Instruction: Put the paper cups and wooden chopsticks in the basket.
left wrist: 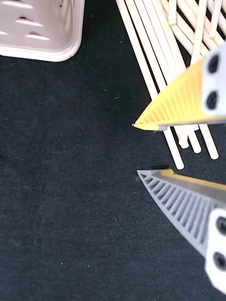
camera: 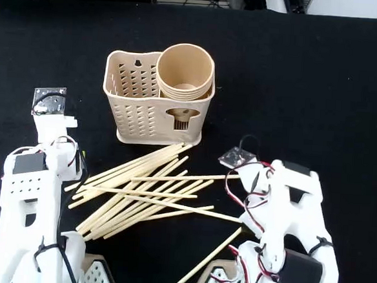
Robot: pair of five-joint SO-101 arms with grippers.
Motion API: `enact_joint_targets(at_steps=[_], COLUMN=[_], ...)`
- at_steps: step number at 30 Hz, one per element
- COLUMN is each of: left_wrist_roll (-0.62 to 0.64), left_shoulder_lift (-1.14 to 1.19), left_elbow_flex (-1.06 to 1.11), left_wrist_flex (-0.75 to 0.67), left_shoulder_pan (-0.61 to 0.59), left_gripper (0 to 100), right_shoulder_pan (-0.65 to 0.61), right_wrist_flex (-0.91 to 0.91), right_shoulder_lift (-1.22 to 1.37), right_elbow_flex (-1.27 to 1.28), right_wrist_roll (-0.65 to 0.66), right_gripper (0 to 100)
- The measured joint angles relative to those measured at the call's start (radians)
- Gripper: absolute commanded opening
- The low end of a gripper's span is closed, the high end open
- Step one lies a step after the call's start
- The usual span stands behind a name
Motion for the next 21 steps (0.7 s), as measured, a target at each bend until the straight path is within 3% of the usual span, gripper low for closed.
enact_joint_targets(at_steps=[8,21], left_wrist_roll=[0.0,0.0], left_shoulder_lift=[0.0,0.0], left_elbow_flex=[0.0,0.005], left_wrist_flex=[0.0,0.0], left_shoulder_pan=[0.0,0.0], left_gripper=[15,15], right_shoulder_pan=[-0.083,-0.293], right_wrist_flex=[-0.034,-0.034], right_shoulder_lift=[-0.005,-0.005], right_elbow_flex=[0.02,0.0], right_wrist_roll=[-0.006,-0.253], right_gripper=[1.2,1.2])
